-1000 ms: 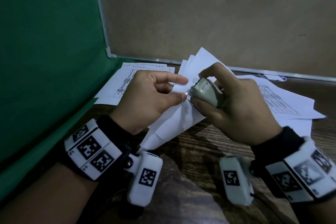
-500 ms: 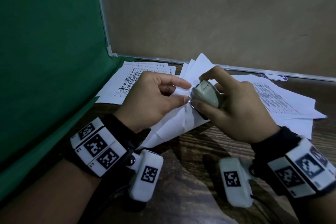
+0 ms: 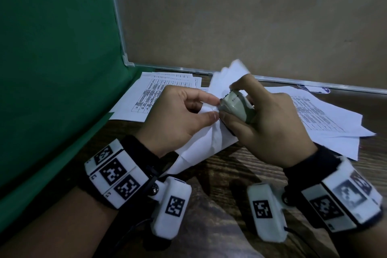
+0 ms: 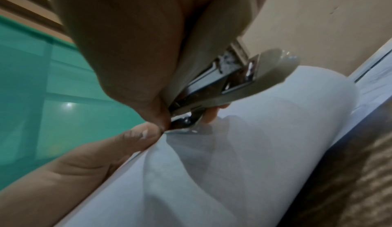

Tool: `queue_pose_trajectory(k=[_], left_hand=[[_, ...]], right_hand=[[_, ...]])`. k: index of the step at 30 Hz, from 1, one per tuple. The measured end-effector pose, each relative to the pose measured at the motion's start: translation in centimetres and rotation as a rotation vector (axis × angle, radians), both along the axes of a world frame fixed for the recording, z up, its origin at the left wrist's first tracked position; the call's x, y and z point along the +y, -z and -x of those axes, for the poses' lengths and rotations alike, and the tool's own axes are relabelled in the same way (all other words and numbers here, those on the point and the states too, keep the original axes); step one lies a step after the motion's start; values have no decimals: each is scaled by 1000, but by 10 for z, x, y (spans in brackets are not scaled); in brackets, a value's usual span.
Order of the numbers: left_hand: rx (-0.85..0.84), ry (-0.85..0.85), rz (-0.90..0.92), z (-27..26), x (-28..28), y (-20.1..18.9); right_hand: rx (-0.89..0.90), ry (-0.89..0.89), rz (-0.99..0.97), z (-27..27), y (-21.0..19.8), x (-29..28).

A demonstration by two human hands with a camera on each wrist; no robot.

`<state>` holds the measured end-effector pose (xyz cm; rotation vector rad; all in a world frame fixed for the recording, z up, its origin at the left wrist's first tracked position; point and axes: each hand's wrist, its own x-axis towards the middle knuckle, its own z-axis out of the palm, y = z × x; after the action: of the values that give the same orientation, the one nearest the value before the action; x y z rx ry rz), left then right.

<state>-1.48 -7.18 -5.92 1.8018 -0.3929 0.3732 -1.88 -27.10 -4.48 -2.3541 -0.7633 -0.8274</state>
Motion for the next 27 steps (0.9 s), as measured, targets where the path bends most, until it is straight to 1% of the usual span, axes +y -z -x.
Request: queue_pose_trajectory(k=[2, 4, 7, 10, 13, 18, 21, 27], left_hand=[[-1, -11, -14, 1, -2, 0], [15, 13, 1, 1, 0, -1], [86, 50, 42, 3, 0, -6], [161, 45, 75, 3, 0, -7], [253, 30, 163, 2, -2, -7], [405, 78, 338, 5, -3, -12], [500, 103, 404, 6, 0, -15], [496, -10, 416, -1, 9, -14]], right_hand=[[19, -12, -15, 0, -1, 0], [38, -37, -7, -1, -3, -1], [46, -57, -15, -2, -4, -6], [31, -73, -26, -4, -3, -7], [3, -95, -35, -5, -3, -8], [-57, -142, -103, -2, -5, -7], [-107, -135, -106, -1, -6, -5], [-191, -213, -161, 7, -9, -1]])
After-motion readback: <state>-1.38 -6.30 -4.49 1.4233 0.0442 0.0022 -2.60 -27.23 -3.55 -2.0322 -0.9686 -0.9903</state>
